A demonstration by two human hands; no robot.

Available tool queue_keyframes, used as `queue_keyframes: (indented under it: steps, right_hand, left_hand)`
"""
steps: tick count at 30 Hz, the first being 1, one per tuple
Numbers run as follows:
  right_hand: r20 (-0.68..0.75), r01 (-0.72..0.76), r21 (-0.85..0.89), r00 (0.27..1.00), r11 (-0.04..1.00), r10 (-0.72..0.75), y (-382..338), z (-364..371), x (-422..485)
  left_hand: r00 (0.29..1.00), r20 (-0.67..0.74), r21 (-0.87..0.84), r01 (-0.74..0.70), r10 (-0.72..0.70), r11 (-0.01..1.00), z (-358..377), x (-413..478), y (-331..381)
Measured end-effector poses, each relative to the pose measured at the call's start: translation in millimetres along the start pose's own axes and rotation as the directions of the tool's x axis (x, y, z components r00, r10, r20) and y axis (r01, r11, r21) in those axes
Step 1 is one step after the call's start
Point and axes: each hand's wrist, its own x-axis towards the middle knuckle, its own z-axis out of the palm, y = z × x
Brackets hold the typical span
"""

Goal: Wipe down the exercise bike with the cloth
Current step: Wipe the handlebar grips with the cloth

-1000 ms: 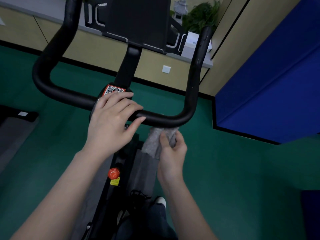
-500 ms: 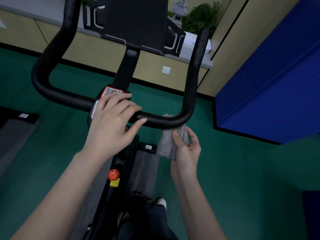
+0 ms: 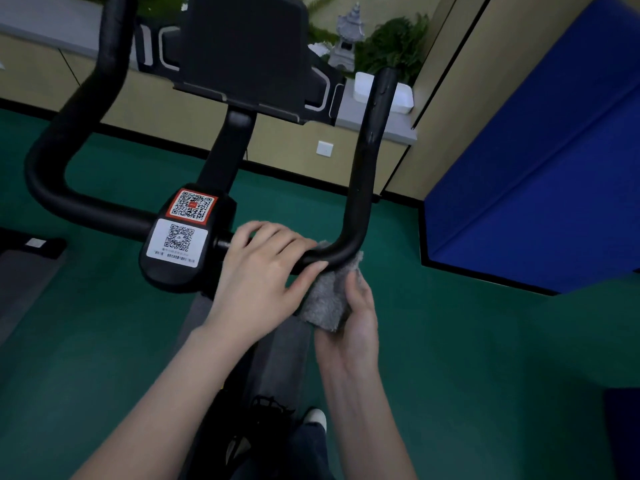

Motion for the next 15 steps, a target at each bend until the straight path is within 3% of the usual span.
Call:
queue_keyframes:
  steps: [3,7,12,15]
  right_hand:
    - [-0.035,0.063,-0.040,0.997,0.997,-0.064,-9.6,0.1,8.7]
    - [-0.043,0.305,-0.216,0.946,0.927,-0.322,-26.8,5.3,23.2]
    - [0.146,0.590,-0.569,0.758,0.573,-0.635,-15.7,-3.0,18.0]
    - [0.217,0.638,-0.602,0.709,0.480,-0.671,-25.2,-4.8,26.0]
  left_hand:
    - [1.000,-0.001,-0.018,0.012,-0.012,1.000,0.7,0.6,1.2]
    - [0.999,0.019,-0.042,0.044,-0.044,0.998,-0.5,2.1,2.4]
    - [0.998,0.013,-0.061,0.062,-0.061,0.996,-0.1,2.4,2.4]
    - [0.998,0.006,-0.063,0.062,-0.062,0.996,0.8,3.1,2.7]
